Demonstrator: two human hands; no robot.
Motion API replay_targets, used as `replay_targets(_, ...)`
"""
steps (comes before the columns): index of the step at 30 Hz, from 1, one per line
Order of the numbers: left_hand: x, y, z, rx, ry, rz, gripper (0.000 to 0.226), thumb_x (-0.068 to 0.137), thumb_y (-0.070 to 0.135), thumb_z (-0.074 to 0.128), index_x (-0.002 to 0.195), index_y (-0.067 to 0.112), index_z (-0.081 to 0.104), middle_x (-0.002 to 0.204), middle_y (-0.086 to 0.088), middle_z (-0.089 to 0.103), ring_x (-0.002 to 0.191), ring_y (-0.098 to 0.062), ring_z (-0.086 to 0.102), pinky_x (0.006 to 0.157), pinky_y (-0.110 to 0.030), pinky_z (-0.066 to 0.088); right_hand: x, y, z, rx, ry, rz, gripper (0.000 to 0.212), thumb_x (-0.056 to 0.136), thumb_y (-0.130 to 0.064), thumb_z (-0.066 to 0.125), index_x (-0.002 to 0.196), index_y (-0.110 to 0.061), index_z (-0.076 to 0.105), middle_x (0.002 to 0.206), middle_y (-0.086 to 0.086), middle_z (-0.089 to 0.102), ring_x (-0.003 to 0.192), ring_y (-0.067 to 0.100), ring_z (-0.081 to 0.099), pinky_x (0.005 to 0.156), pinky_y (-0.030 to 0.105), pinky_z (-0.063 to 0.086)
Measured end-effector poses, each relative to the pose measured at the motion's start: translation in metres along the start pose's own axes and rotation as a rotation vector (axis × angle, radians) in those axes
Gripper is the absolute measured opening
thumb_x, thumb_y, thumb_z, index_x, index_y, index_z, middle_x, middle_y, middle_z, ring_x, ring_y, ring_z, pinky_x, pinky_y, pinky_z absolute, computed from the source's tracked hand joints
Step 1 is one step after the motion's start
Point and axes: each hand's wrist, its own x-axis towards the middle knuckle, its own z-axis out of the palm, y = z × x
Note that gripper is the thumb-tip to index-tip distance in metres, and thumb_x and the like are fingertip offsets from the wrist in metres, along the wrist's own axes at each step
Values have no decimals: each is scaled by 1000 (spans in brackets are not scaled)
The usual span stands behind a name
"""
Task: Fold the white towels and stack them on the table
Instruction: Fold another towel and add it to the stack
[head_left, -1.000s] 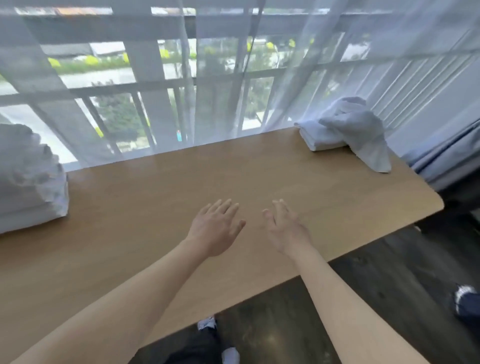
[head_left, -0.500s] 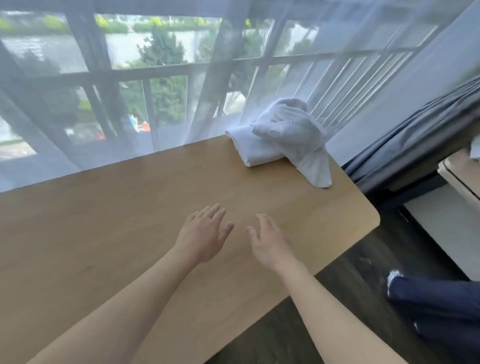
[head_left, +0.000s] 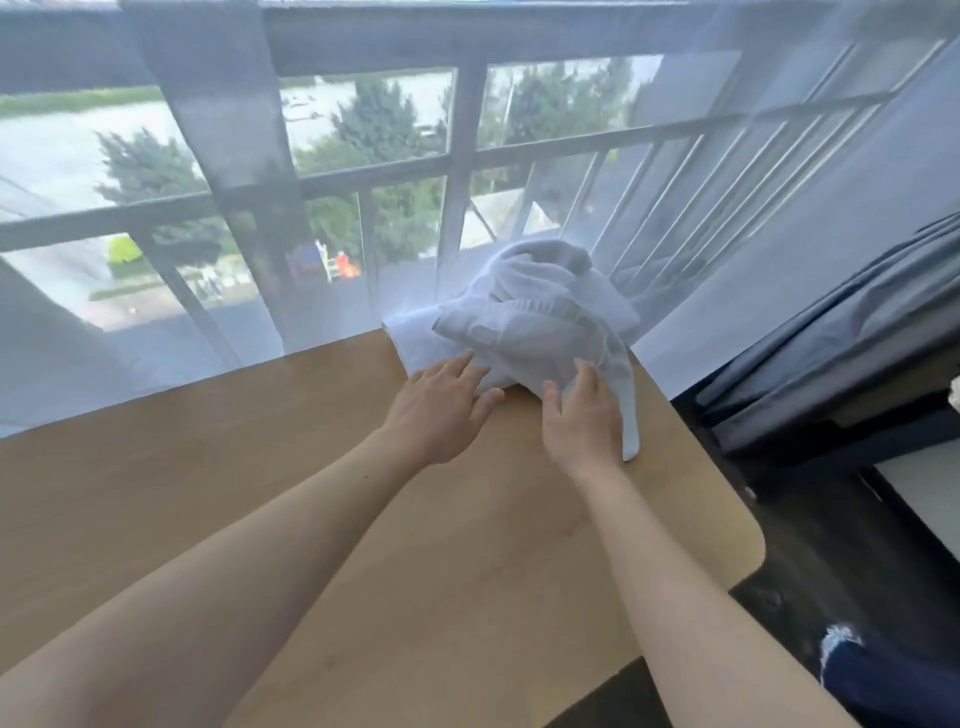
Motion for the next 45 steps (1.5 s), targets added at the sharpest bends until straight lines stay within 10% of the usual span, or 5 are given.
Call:
replay_targets(7,120,35,19,-1,122,-50,74,96,63,46,158,35,16,169,1,0,155,-24,-5,122,-52,12,105,43,-17,-17,24,-89,62,103,-40,45,154,-11,24,164,10,22,150,28,19,119,44,23)
replay_targets(13,156,36,38,50,138,-123,57,94,60,54,143,34,44,136,2,50,123,-28,48,103,-46,37,123,68,7,110,-113,-151,72,96,-51,55,151,-12,29,151,6,39,140,26,33,116,44,28)
replay_targets(22,108,33,8,-39,374,-6,33,98,49,52,103,17,59,86,0,57,82,-20,56,68,-41,45,102,42,13,182,187,-283,25,99,-36,56,96,-11,57,97,3,58,97,28,52,93,48,40)
replay_targets(34,-160,-67,-37,125,697,-216,58,86,64,50,83,9,68,70,-1,65,55,-28,60,47,-31,44,-70,-81,53,162,-56,-948,37,100,-43,40,96,-9,53,61,1,56,49,30,54,44,37,45)
replay_targets(45,-472,-157,19,322,812,-643,51,88,59,51,81,13,71,66,2,58,50,-20,57,41,-22,34,-306,-187,172,-61,-589,-1188,29,104,-44,38,91,-18,37,72,-2,56,67,26,54,60,37,38)
